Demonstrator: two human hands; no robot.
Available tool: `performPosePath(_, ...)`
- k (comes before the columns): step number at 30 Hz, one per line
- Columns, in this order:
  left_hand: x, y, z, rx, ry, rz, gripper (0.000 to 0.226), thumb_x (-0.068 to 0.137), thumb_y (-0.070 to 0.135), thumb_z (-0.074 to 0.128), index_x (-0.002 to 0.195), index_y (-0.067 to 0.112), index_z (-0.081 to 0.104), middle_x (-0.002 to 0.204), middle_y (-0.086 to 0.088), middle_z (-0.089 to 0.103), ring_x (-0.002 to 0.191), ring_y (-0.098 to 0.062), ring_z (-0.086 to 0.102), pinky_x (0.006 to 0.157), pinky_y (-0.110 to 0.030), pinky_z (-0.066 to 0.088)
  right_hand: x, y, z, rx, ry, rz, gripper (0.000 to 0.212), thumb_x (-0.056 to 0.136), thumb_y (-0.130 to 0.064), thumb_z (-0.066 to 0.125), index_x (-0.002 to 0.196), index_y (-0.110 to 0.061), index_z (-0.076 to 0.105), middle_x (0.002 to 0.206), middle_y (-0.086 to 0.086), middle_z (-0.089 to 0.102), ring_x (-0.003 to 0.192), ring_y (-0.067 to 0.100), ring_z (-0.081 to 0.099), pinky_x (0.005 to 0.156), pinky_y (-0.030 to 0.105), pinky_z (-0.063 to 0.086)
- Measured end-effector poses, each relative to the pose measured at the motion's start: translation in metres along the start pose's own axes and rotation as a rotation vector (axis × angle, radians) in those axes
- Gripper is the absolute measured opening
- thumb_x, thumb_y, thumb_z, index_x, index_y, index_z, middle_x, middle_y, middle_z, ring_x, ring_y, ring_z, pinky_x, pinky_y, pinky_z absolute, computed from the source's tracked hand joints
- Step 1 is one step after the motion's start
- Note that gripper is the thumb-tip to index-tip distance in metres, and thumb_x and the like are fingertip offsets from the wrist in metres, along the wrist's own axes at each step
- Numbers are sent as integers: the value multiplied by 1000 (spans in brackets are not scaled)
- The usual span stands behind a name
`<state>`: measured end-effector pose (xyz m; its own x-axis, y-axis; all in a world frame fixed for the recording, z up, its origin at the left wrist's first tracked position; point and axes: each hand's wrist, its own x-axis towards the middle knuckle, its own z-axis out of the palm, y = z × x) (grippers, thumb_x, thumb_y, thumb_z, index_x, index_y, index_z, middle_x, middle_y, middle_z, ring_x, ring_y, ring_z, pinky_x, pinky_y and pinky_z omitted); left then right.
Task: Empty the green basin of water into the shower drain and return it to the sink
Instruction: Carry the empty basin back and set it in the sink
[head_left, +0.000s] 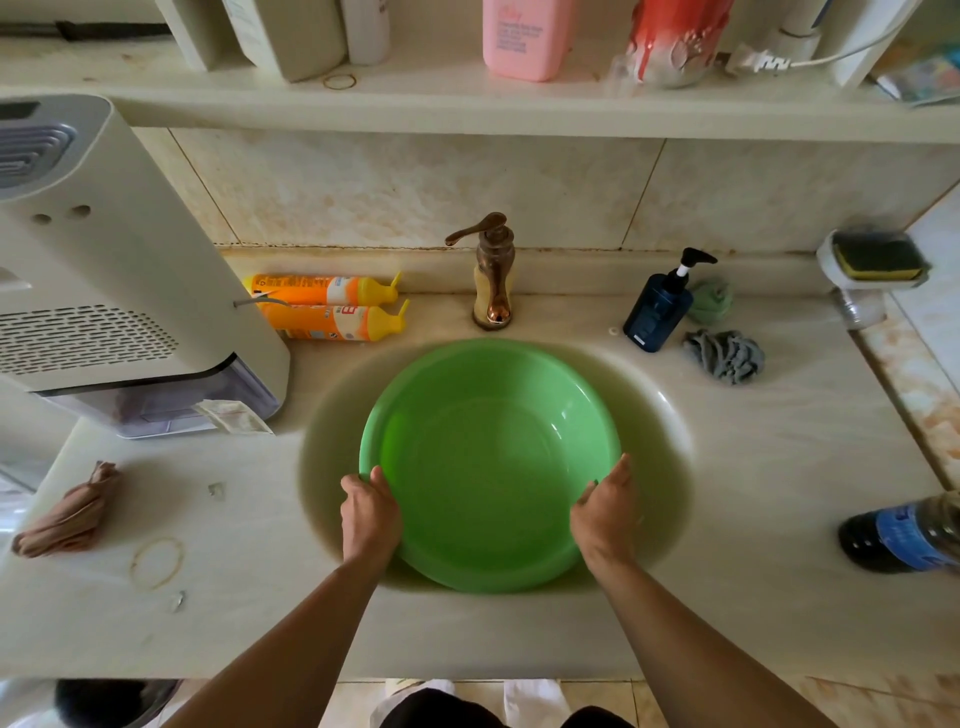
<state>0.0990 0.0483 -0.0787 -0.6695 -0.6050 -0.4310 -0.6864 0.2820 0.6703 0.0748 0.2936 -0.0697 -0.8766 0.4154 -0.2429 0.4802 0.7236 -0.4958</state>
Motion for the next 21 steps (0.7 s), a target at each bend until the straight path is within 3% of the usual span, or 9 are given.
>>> performPosePath(5, 0, 1, -1, -1, -7, 12, 38, 103, 38, 28, 106, 2, 41, 111, -31, 60, 100, -44, 58, 80, -45, 45, 2, 0, 2, 5, -15, 19, 68, 91, -2, 49, 150, 5, 17, 140, 25, 44, 124, 41, 47, 99, 47, 40)
performPosePath(11, 3, 3, -4, 25, -38, -1, 34, 103, 36, 26, 103, 5, 38, 113, -31, 59, 99, -43, 57, 78, -43, 42, 5, 5, 5, -19, 1, 3, 70, 97, -28, 46, 152, 1, 14, 149, 23, 37, 129, 42, 45, 104, 56, 36)
performPosePath(21, 6, 1, -3, 25, -25, -16, 34, 101, 34, 30, 102, 1, 38, 105, -29, 60, 86, -36, 52, 75, -40, 39, 11, 5, 3, 33, -14, 7, 68, 98, -26, 44, 153, -2, 12, 152, 20, 34, 131, 39, 45, 105, 52, 36)
